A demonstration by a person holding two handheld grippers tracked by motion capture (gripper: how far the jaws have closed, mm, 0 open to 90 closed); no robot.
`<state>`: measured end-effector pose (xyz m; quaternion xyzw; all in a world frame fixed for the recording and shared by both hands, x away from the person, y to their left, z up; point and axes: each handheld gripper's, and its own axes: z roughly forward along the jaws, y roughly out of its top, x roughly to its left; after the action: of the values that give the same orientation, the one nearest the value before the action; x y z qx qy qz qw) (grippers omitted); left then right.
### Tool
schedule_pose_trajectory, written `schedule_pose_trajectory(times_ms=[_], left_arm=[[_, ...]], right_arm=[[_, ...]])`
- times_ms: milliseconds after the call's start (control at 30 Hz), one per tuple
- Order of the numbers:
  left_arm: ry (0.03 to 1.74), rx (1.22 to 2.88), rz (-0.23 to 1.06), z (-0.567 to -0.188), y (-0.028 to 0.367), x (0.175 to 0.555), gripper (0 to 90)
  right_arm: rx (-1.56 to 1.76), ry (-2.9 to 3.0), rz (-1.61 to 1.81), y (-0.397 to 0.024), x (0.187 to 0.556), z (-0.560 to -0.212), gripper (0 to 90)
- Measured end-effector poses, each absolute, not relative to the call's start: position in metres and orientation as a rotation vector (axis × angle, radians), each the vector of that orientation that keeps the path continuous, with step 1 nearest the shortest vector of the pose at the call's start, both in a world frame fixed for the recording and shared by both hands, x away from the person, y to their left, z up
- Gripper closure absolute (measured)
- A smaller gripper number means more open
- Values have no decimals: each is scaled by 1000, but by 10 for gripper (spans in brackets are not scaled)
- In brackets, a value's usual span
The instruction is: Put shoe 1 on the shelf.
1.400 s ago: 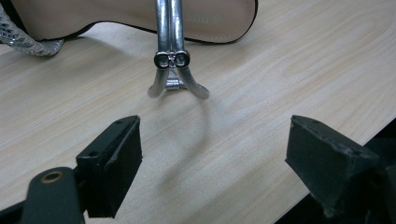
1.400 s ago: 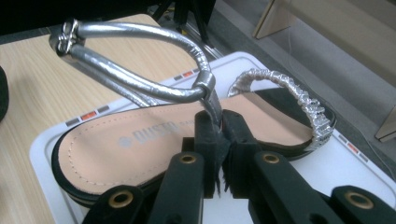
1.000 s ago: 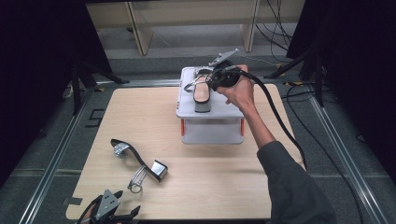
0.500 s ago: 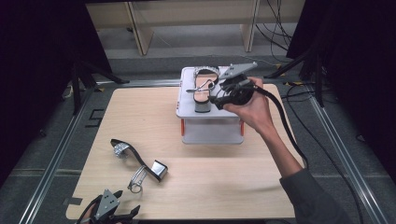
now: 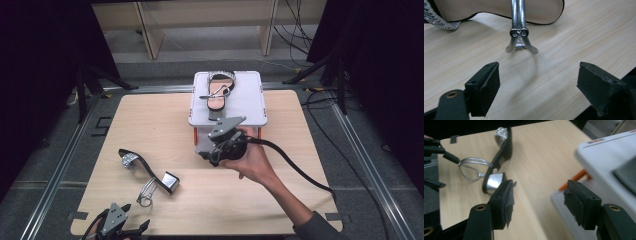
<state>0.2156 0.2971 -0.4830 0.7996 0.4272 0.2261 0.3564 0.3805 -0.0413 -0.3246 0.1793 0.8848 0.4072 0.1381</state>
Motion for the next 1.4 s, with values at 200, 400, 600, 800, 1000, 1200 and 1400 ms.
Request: schedule_pose_trajectory(times_ms=[200,400,600,800,1000,1200,1400], left_arm=[[1103,2075,583,-482,298,215,177],[1108,2070,582,-482,299,215,172],[1111,2065,586,-482,299,216,165],[1118,2056,590,-482,298,216,161],[1121,2057,586,-482,298,216,160],[1120,2053,588,-482,298,216,160],[1118,2025,576,-482,297,215,160]], right_arm=[[491,2636,1181,-12,374,-352,406],[486,2695,1176,11,372,-377,413],[480,2741,1190,24,370,-395,422],[443,2742,1208,33,368,-408,439],[414,2753,1219,39,366,-417,452],[420,2741,1205,40,368,-420,453],[368,2754,1217,62,365,-413,454]])
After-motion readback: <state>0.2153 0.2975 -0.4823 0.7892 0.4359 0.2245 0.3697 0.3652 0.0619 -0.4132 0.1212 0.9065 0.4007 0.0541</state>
